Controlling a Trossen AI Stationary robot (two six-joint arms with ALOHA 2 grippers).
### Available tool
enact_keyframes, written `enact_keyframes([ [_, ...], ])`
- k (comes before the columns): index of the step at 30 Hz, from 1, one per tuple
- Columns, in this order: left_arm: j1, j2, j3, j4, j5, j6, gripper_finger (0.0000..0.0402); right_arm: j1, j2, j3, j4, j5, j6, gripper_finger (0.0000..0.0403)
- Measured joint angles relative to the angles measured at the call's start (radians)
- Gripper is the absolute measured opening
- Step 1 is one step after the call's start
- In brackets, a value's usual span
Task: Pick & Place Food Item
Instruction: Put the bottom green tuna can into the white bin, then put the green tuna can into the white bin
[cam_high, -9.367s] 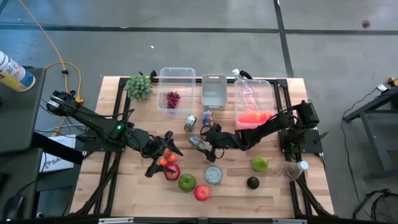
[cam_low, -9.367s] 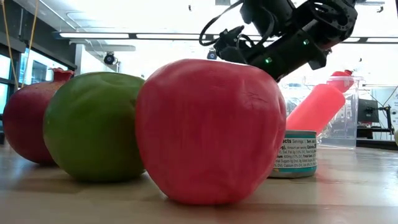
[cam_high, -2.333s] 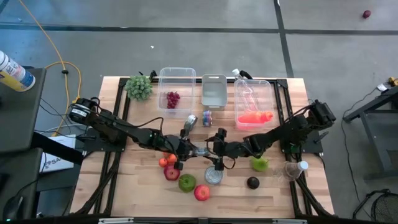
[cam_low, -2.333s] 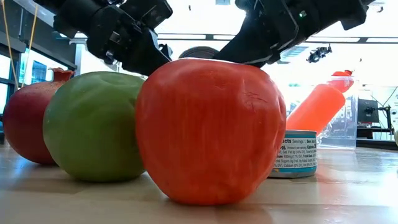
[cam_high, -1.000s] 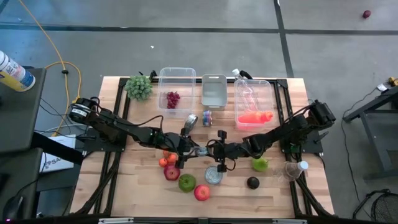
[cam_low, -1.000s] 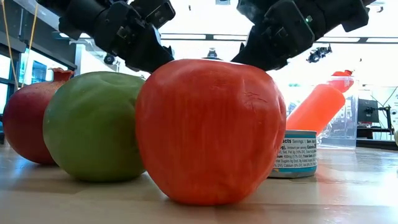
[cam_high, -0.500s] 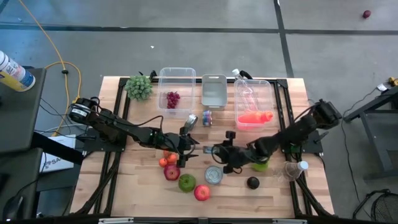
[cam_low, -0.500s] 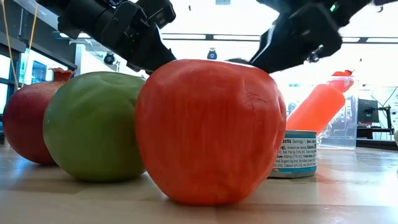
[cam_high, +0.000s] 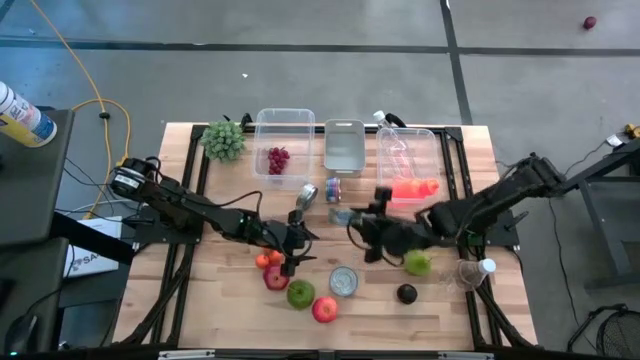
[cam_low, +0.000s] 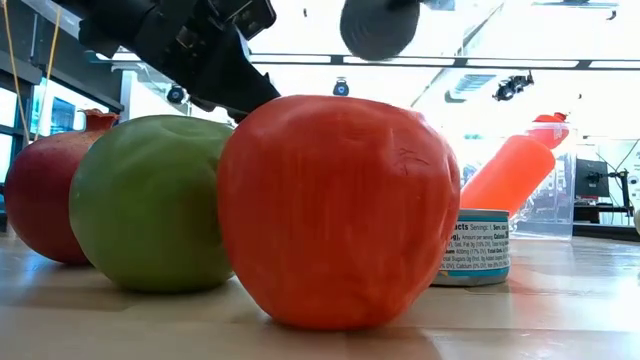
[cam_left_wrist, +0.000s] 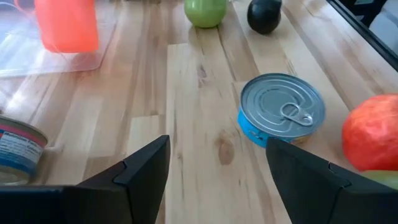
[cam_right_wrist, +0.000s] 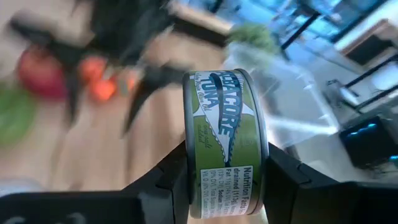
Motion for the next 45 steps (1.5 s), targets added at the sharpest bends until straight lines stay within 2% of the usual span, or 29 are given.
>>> enact_keyframes([
  [3,-0.002,0.0,0.0,0.001,0.0,-0.012,0.0258,-0.106,0.0,0.069,0.009,-0.002,-0.008,0.0123],
  [8,-0.001,0.0,-0.001,0.0,0.0,-0.052,0.0258,-0.316,0.015,0.091,0.014,-0.016,0.014,0.0123],
  [13,-0.001,0.0,-0.001,-0.004,0.0,-0.052,0.0258,-0.524,0.062,0.092,0.019,-0.223,0.098,0.0123],
  [19,-0.001,0.0,-0.001,-0.002,0.0,-0.052,0.0258,-0.682,0.213,0.09,0.084,-0.246,0.185,0.0123],
  [25,0.0,0.0,-0.001,-0.001,0.0,-0.052,0.0258,-0.738,0.312,0.09,0.099,-0.245,0.272,0.0123],
  [31,0.004,0.0,-0.001,0.0,0.0,-0.052,0.0258,-0.75,0.321,0.09,0.102,-0.247,0.348,0.0123],
  [35,0.004,0.0,-0.001,0.0,0.0,-0.053,0.0258,-0.757,0.321,0.09,0.101,-0.298,0.41,0.0124],
  [37,0.004,0.0,-0.001,0.0,-0.001,-0.064,0.0258,-0.76,0.321,0.09,0.101,-0.309,0.423,0.0146],
  [42,0.004,0.0,-0.001,0.0,-0.001,-0.068,0.0258,-0.763,0.321,0.09,0.104,-0.296,0.422,0.0241],
  [45,0.004,0.001,-0.001,0.0,-0.001,-0.068,0.0258,-0.763,0.321,0.09,0.104,-0.296,0.395,0.0276],
])
